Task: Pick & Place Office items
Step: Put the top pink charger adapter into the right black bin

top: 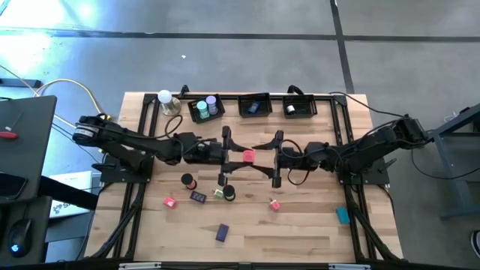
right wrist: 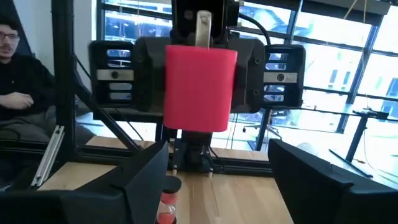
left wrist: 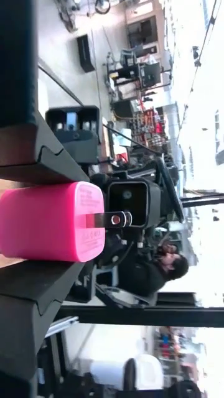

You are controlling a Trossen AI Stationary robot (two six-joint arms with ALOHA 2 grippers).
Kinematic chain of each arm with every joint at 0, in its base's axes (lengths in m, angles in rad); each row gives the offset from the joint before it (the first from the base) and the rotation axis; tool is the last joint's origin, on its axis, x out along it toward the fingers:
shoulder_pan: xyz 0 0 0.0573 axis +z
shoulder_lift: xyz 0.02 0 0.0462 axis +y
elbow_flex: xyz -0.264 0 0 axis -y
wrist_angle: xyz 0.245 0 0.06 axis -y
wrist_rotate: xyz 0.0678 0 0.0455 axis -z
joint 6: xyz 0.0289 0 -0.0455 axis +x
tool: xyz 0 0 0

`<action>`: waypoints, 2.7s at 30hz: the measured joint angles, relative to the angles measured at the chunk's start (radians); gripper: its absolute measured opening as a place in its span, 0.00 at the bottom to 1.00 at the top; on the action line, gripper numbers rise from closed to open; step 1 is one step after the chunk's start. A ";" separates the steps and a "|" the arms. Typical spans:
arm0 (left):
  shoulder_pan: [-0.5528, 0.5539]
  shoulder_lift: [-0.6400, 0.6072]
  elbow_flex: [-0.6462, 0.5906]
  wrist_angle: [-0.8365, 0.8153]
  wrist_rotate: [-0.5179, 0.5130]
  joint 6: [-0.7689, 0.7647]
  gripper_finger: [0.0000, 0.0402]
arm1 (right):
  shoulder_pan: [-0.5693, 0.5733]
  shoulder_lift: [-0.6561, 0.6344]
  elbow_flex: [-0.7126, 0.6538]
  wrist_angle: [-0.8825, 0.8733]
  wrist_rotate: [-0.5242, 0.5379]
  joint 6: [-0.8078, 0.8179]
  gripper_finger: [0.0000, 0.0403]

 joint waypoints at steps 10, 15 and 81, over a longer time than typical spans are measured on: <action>0.034 0.055 0.000 0.069 0.027 -0.045 0.37 | -0.010 0.000 0.000 -0.021 -0.023 0.007 0.66; 0.048 0.057 0.000 0.070 0.035 -0.070 0.37 | -0.010 0.000 0.000 -0.022 -0.023 0.006 0.66; 0.071 0.147 0.002 0.038 0.065 -0.064 0.55 | -0.062 0.001 -0.002 -0.134 -0.105 0.070 0.34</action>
